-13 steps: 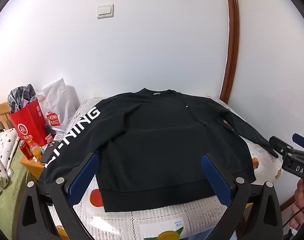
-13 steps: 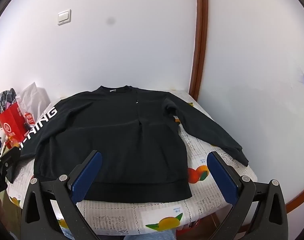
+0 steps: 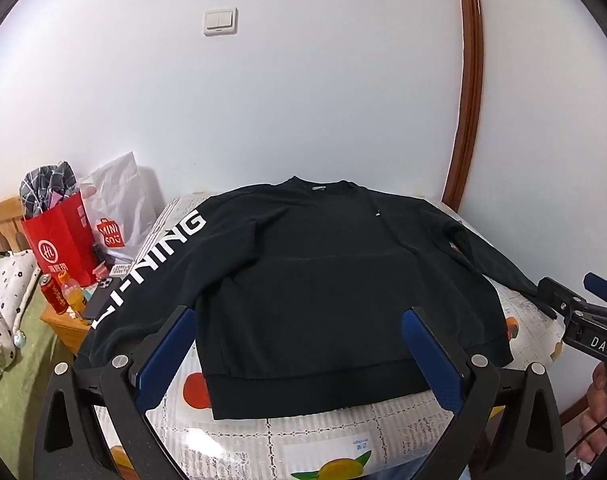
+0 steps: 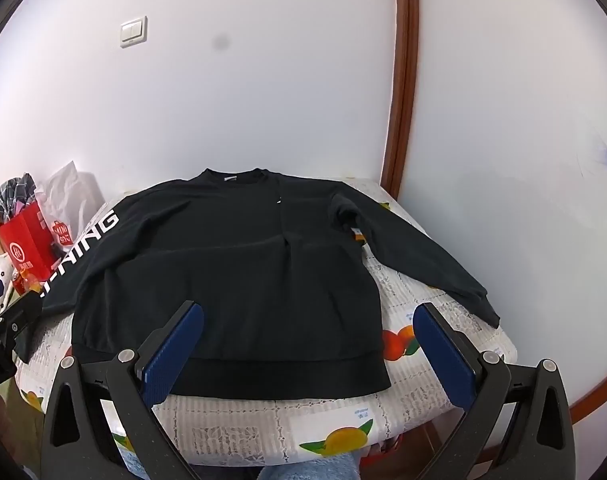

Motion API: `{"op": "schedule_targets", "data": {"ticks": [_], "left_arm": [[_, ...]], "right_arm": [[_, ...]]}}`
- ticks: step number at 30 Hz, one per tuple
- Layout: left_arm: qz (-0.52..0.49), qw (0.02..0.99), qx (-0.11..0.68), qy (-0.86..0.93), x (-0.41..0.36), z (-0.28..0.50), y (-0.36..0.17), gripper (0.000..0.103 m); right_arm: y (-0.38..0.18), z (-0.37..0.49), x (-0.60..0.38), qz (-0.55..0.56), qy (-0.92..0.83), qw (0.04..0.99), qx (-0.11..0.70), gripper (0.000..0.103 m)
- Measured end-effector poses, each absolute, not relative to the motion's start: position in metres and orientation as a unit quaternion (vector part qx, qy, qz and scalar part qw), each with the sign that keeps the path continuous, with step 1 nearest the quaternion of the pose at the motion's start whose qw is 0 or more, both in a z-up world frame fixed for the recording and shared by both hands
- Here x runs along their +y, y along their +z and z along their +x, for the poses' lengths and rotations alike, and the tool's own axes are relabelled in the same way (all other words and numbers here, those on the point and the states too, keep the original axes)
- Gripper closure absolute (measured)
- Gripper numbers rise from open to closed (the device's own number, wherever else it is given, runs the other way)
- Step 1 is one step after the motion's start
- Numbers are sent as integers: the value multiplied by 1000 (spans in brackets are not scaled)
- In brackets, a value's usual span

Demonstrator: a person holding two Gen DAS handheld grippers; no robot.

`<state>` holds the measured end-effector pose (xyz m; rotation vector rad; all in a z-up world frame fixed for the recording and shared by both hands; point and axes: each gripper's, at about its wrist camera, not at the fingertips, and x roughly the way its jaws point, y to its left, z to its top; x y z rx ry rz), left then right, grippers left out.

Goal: Fold small clothes

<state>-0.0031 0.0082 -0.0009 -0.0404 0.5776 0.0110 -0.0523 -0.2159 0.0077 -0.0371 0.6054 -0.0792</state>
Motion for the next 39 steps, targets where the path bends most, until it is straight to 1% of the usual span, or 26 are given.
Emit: {"op": "schedule_targets", "data": {"ticks": [39], "left_arm": [[-34, 956, 291, 12, 17, -3, -10, 0]], "right_arm": [[5, -52, -217, -12, -40, 953, 301, 0]]}}
